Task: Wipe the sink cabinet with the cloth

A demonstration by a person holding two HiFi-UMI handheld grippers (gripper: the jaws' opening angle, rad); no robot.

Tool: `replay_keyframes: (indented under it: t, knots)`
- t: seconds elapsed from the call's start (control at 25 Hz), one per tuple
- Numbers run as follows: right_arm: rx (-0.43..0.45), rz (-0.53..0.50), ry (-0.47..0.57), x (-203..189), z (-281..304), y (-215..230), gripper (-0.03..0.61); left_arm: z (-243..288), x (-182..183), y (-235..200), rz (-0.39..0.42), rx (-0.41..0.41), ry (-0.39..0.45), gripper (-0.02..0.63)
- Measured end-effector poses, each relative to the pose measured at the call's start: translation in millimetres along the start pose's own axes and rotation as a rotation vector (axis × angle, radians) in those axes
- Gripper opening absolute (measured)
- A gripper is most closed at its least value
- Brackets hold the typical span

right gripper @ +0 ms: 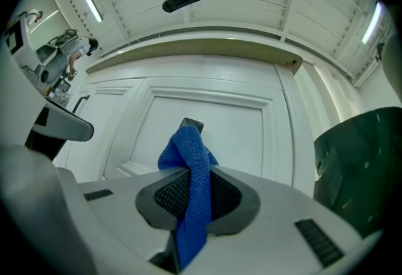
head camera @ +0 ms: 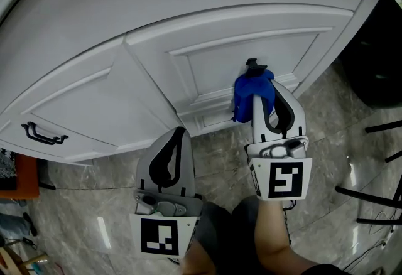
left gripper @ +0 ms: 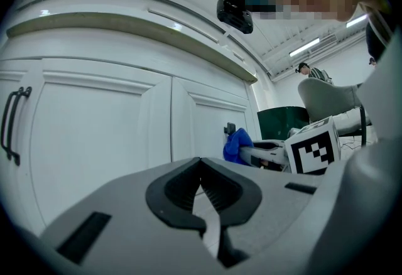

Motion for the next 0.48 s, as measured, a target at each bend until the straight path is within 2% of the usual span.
replay_keyframes:
  t: [0.16, 0.32, 0.48]
  knots:
    - [-0.007, 0.006, -0.006, 0, 0, 1, 0.058, 0, 0, 0, -0.001, 0.0, 0.0, 0.005]
    - [-0.013, 0.022, -0.009, -1, -1, 2, 0.058, 1, 1, -1, 0.043, -0.034, 0.024, 0.005]
    - [-0.035, 0.001, -0.005, -4, -3, 12, 0.057, 1, 1, 0, 0.047, -0.037, 0.018, 0.005]
Point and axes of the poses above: the fingertips, and each gripper's own axes: z forward along the fingers, y to its right, x out of its top, the point moved 10 cm from there along -z, backward along the fingers, and after that the axes turned 9 degrees about y, right-handed, at the moved point
